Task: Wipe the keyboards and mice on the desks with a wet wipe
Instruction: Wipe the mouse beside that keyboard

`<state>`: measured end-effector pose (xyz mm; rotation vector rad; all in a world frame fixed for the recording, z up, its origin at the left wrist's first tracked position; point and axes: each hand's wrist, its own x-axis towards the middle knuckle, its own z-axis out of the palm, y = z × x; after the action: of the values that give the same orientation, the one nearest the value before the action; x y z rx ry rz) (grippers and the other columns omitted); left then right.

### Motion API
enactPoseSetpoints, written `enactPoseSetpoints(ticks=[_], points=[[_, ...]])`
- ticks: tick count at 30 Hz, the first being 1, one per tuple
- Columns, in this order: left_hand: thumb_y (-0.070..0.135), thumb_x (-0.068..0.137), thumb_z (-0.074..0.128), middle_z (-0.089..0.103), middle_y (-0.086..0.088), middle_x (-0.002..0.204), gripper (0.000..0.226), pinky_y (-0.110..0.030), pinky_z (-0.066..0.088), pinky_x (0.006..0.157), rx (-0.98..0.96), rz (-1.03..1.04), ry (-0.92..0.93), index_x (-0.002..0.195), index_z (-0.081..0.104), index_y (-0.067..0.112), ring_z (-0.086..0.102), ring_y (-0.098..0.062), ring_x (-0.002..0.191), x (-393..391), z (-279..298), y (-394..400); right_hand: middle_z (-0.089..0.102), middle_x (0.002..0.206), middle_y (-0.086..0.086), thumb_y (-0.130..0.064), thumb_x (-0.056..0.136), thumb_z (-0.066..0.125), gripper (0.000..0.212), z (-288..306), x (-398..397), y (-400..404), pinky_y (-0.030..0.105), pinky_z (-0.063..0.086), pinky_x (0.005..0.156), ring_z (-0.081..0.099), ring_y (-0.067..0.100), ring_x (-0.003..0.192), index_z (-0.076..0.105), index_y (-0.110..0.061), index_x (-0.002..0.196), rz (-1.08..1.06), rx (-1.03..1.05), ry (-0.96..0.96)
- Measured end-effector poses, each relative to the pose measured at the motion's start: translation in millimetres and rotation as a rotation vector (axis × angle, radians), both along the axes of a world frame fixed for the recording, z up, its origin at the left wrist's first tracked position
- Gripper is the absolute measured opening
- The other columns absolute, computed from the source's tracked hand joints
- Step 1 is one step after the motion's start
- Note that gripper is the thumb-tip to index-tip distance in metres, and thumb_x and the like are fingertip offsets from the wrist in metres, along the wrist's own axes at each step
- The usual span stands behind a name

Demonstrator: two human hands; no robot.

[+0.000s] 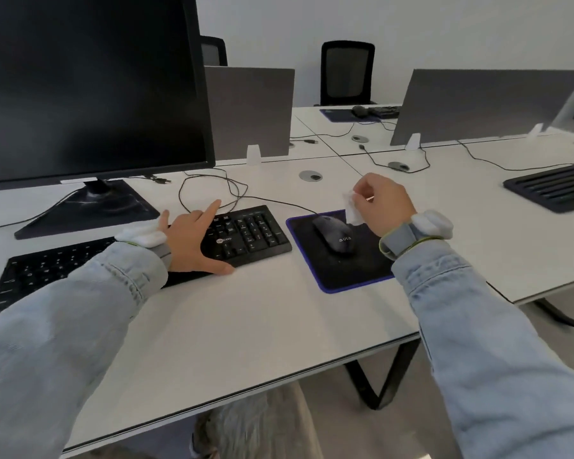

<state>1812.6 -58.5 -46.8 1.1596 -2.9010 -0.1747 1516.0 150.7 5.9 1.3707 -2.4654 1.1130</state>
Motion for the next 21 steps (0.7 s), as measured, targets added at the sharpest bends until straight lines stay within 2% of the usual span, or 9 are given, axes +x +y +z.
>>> enactPoseSetpoints(ticks=[3,5,8,10,13,15,17,21], points=[[0.091,0.056,0.062,0.033,0.001,0.158,0.139,-0.060,-0.007,0.121,0.005,-0.019,-0.028,0.158,-0.014,0.032,0.025,-0.022,0.148,-5.4,9.3,12.9,0.064,0.084,-0.011,-0.026,0.088,0.059,0.005,-5.4,-24.3,-4.5,0.017,0.038,0.061,0.059,0.011,0.076,0.062,-0.023,0.087,0.059,0.021,-0.044],[0.090,0.061,0.059,0.031,-0.001,0.159,0.136,-0.056,-0.004,0.122,-0.014,-0.059,0.011,0.160,-0.009,0.026,0.021,-0.021,0.149,-23.8,18.1,31.0,0.064,0.081,-0.012,-0.025,0.088,0.059,0.004,-12.1,-32.2,-10.6,0.012,0.036,0.058,0.059,0.007,0.073,0.062,-0.025,0.086,0.093,0.037,-0.067],[0.099,0.049,0.036,0.052,-0.001,0.138,0.144,-0.045,0.015,0.119,-0.028,-0.131,0.124,0.160,0.006,0.013,0.043,-0.024,0.135,-77.8,25.6,67.0,0.066,0.079,-0.012,-0.023,0.088,0.059,0.005,-20.6,-42.5,-22.7,0.004,0.035,0.055,0.057,0.001,0.070,0.062,-0.026,0.086,0.144,0.033,-0.102],[0.099,0.046,0.037,0.057,-0.001,0.127,0.147,-0.042,0.020,0.117,-0.023,-0.132,0.182,0.159,0.012,0.009,0.049,-0.025,0.126,-112.7,22.1,89.2,0.069,0.080,-0.010,-0.019,0.088,0.058,0.008,-23.7,-48.1,-31.1,0.001,0.035,0.055,0.058,-0.002,0.070,0.063,-0.026,0.089,0.180,0.026,-0.130],[0.096,0.052,0.055,0.055,-0.003,0.133,0.147,-0.047,0.011,0.122,0.029,-0.103,0.224,0.159,0.007,0.009,0.044,-0.024,0.132,-149.5,10.3,113.6,0.073,0.091,-0.007,-0.015,0.087,0.058,0.017,-29.0,-56.8,-42.1,0.014,0.048,0.075,0.065,0.002,0.083,0.068,-0.026,0.096,0.260,0.018,-0.174],[0.092,0.057,0.061,0.052,-0.004,0.140,0.145,-0.047,0.005,0.124,0.042,-0.080,0.230,0.160,0.003,0.008,0.040,-0.023,0.138,-163.3,4.2,124.3,0.074,0.096,-0.007,-0.013,0.088,0.058,0.021,-34.3,-58.9,-47.8,0.022,0.051,0.085,0.067,0.004,0.091,0.071,-0.024,0.100,0.342,0.043,-0.195],[0.084,0.065,0.066,0.052,-0.004,0.141,0.138,-0.046,0.003,0.124,0.007,-0.030,0.226,0.159,0.002,0.007,0.040,-0.022,0.138,-172.4,-0.5,129.4,0.074,0.098,-0.007,-0.014,0.090,0.059,0.020,-38.2,-56.5,-50.6,0.018,0.049,0.084,0.067,0.003,0.093,0.074,-0.020,0.103,0.415,0.105,-0.182],[0.077,0.071,0.067,0.055,-0.002,0.139,0.127,-0.044,0.004,0.123,-0.054,0.059,0.222,0.159,0.005,0.009,0.042,-0.020,0.137,-180.3,-7.3,126.8,0.070,0.097,-0.013,-0.013,0.093,0.059,0.022,-41.8,-52.3,-44.8,-0.001,0.038,0.078,0.062,-0.005,0.089,0.074,-0.019,0.108,0.458,0.177,-0.151]])
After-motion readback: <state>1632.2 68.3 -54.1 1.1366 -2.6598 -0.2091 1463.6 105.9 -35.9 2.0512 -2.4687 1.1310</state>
